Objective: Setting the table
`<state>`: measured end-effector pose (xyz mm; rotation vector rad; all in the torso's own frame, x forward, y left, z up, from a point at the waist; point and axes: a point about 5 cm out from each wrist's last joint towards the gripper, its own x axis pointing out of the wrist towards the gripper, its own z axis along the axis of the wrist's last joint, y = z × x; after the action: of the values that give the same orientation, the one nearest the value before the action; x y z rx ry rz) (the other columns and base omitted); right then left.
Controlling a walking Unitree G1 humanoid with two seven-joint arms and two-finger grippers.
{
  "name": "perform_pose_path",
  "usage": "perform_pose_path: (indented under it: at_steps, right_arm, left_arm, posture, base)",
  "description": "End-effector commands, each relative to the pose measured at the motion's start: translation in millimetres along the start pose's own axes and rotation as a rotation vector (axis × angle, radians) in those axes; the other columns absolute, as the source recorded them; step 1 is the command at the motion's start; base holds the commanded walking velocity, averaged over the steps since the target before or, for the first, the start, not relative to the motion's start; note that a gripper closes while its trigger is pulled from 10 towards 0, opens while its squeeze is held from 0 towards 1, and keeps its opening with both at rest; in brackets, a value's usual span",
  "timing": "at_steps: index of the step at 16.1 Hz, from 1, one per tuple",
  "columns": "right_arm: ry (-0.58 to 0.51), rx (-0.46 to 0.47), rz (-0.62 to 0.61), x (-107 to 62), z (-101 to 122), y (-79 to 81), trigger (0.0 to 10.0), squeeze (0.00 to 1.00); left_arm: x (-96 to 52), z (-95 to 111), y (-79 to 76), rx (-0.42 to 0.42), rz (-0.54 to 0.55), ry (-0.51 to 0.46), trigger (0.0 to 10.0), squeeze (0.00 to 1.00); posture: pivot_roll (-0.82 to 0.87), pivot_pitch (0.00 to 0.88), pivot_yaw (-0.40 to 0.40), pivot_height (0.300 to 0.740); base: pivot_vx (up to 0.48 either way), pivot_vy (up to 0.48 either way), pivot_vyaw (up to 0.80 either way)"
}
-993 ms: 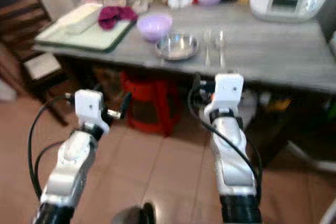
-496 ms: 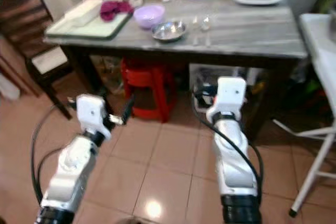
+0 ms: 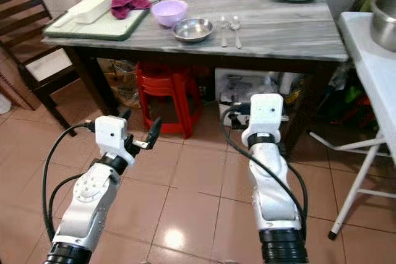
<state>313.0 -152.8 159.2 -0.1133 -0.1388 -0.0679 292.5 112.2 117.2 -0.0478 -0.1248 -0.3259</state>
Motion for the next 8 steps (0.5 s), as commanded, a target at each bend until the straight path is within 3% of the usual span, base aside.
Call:
perform_pose_path:
  at_steps: [1, 4, 6, 8]
  right_arm:
    - [0.019, -0.015, -0.019, -2.6, -6, -5.4, 10.0, 0.00]
    - [-0.002, 0.006, -0.007, -17.6, -10, -14.6, 10.0, 0.00]
    - [-0.025, -0.039, -0.014, -25.8, -10, -20.1, 10.0, 0.00]
    - [0.007, -0.011, -0.020, -30.8, -15, -23.0, 10.0, 0.00]
  left_arm:
    - [0.2, -1, -0.4, -0.003, -0.002, -0.001, 10.0, 0.00]
    - [-9.1, -8, 5.8, 0.002, 0.014, 0.020, 10.0, 0.00]
    - [-13.2, -10, 10.1, 0.004, 0.026, 0.027, 10.0, 0.00]
    - [-14.4, -10, 10.9, 0.004, 0.028, 0.029, 10.0, 0.00]
  posture:
    - [-0.13, 0.119, 0.085, 0.740]
    - [-0.13, 0.120, 0.084, 0.740]
    - [-0.13, 0.122, 0.082, 0.740]
    - [-0.14, 0.124, 0.085, 0.740]
  base:
    - [0.000, -0.442, 0.00]
    - [0.000, -0.326, 0.00]
    - [0.000, -0.332, 0.00]
    - [0.000, -0.332, 0.00]
